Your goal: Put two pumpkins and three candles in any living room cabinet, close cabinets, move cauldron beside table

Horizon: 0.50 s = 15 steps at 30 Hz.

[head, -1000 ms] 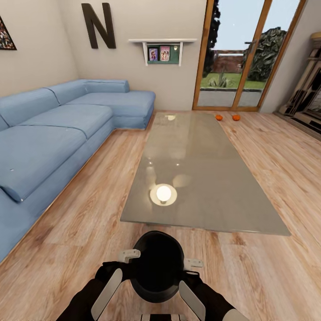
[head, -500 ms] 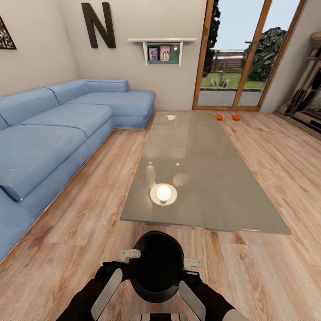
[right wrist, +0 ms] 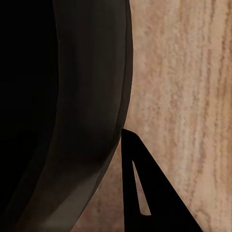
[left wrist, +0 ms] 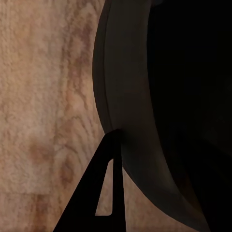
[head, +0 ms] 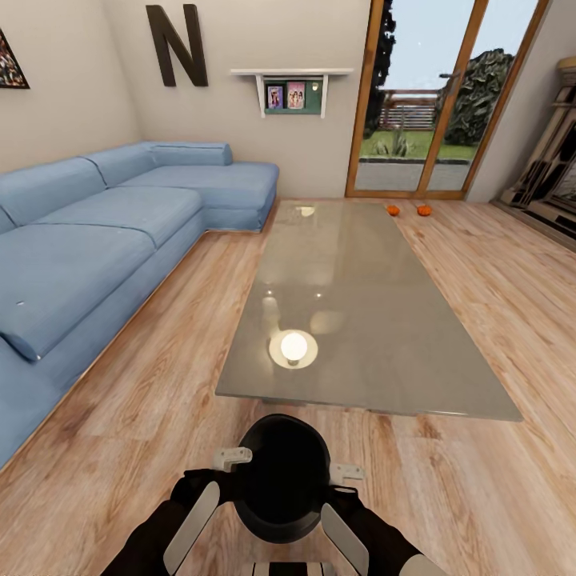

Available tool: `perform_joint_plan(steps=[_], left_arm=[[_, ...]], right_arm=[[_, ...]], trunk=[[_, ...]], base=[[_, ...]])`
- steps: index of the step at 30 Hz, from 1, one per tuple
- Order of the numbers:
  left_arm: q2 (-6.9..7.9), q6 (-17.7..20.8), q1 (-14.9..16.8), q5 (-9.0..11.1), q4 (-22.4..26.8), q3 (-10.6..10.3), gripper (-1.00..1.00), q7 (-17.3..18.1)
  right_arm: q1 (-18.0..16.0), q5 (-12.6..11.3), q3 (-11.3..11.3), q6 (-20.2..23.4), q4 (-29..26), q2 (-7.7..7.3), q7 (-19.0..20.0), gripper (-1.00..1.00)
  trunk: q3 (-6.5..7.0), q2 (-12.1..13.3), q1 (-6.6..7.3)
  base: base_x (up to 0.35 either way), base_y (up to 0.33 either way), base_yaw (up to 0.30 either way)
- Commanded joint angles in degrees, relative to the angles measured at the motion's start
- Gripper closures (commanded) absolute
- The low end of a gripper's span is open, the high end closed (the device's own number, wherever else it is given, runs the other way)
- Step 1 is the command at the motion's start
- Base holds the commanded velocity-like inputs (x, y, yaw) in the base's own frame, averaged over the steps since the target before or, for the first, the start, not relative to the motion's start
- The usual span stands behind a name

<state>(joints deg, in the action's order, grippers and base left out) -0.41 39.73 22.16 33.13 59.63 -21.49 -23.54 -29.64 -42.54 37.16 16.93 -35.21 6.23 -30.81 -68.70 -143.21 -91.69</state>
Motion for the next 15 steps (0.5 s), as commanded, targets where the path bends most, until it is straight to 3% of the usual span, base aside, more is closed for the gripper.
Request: perform_joint_plan(steps=[1,2,3,15], left_arm=[[0.06,-0.4,0.1,1.5,0.2,0.0,1.0,-0.4],[0.06,-0.4,0.1,1.5,0.2,0.0,-1.0,-0.4],[0.06,-0.4,0.1,1.5,0.2,0.0,-1.0,-0.4],[0.06,-0.4,0.1,1.5,0.2,0.3,-1.0,-0.4]], right_arm=[[-0.1,-1.4,0.2,-0.1,-0.1,-0.08,2.4,1.0],[-0.1,-1.4,0.2,-0.1,-0.1,-0.08,2.4,1.0],[-0.1,-1.4,0.2,-0.1,-0.1,-0.08,2.4,-1.0],[-0.1,-1.5,0.1,-0.1,-0.1,-0.08,2.4,-1.0]], trunk=[[-0.05,0.0,0.02],[-0.05,0.0,0.02],[-0.05,0.0,0.02],[-0.05,0.0,0.02]], base=[[0.0,0.0,0.0],[0.0,0.0,0.0],[0.0,0.0,0.0],[0.0,0.0,0.0]])
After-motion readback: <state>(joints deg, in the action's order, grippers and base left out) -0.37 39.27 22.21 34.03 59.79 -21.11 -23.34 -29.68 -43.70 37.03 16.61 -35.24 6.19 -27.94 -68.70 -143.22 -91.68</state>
